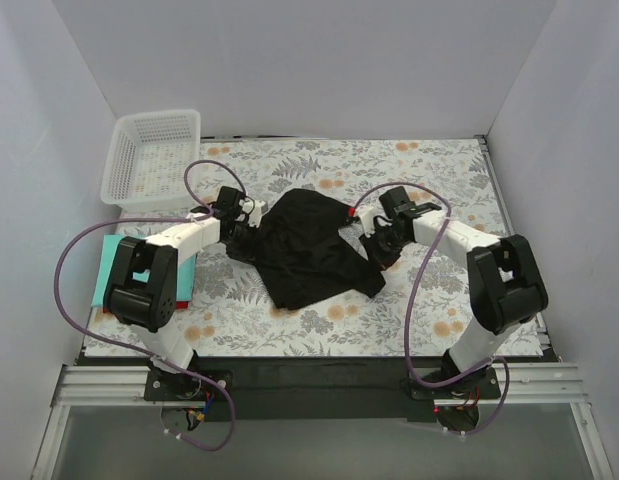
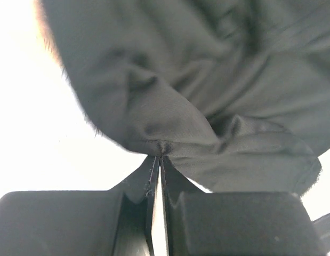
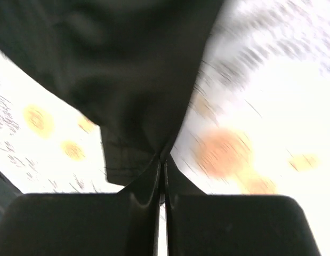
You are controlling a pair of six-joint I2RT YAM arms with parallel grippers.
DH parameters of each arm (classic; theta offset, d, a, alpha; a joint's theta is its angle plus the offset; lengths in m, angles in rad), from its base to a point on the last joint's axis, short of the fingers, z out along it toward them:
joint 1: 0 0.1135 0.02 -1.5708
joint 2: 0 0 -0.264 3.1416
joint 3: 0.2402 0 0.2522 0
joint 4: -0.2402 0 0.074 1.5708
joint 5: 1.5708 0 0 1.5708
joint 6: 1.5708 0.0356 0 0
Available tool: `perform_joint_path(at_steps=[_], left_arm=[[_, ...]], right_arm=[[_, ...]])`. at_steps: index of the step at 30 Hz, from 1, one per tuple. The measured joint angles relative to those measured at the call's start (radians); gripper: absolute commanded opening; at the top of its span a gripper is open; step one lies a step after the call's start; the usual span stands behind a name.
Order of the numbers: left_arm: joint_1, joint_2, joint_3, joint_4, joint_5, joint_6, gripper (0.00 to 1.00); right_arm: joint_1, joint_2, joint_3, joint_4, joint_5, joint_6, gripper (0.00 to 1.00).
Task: Fold and stack the t-shirts
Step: Flatten the tshirt out
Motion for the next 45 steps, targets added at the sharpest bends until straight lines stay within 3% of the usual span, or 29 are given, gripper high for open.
perform_joint_path(at_steps=[7,10,11,13,14,18,24,31,35,37,41,45], left_arm=[[0.010,-0.147,-0.099,-0.125,0.086,0.231,0.00],[-0.025,-0.185,-0.128,-0.209,0.126,0.370,0.19],[-0.034,-0.193,-0.129,-0.245,0.138,0.404,0.30],[-0.040,-0.203,-0.120,-0.294,0.162,0.461,0.38],[-0.040,-0.203,-0.103,-0.314,0.175,0.474,0.48],[-0.044,-0.177,0.040,-0.301,0.231,0.467,0.52],[-0.109,-0.017,0.270,-0.079,0.238,0.386,0.52],[-0.245,0.190,0.324,0.022,0.154,0.378,0.52],[-0.297,0.258,0.325,0.021,0.071,0.380,0.07],[-0.304,0.260,0.325,0.029,0.032,0.375,0.00],[-0.262,0.206,0.286,0.039,-0.011,0.357,0.00],[-0.123,0.072,0.186,0.001,-0.005,0.336,0.02]], right_arm=[[-0.191,-0.116,-0.035,-0.086,0.033,-0.129,0.01],[-0.201,-0.116,-0.059,-0.141,0.043,-0.193,0.01],[-0.201,-0.116,-0.070,-0.167,0.049,-0.217,0.01],[-0.203,-0.112,-0.079,-0.212,0.056,-0.255,0.02],[-0.207,-0.109,-0.079,-0.235,0.056,-0.270,0.04],[-0.233,-0.100,-0.079,-0.298,0.053,-0.322,0.04],[-0.266,-0.075,-0.079,-0.361,0.033,-0.359,0.01],[-0.283,-0.053,-0.078,-0.396,0.008,-0.363,0.01],[-0.294,-0.037,-0.078,-0.403,0.006,-0.363,0.01],[-0.303,-0.029,-0.078,-0.404,0.009,-0.366,0.01],[-0.329,-0.025,-0.078,-0.404,0.021,-0.382,0.01],[-0.355,-0.025,-0.078,-0.401,0.034,-0.402,0.01]])
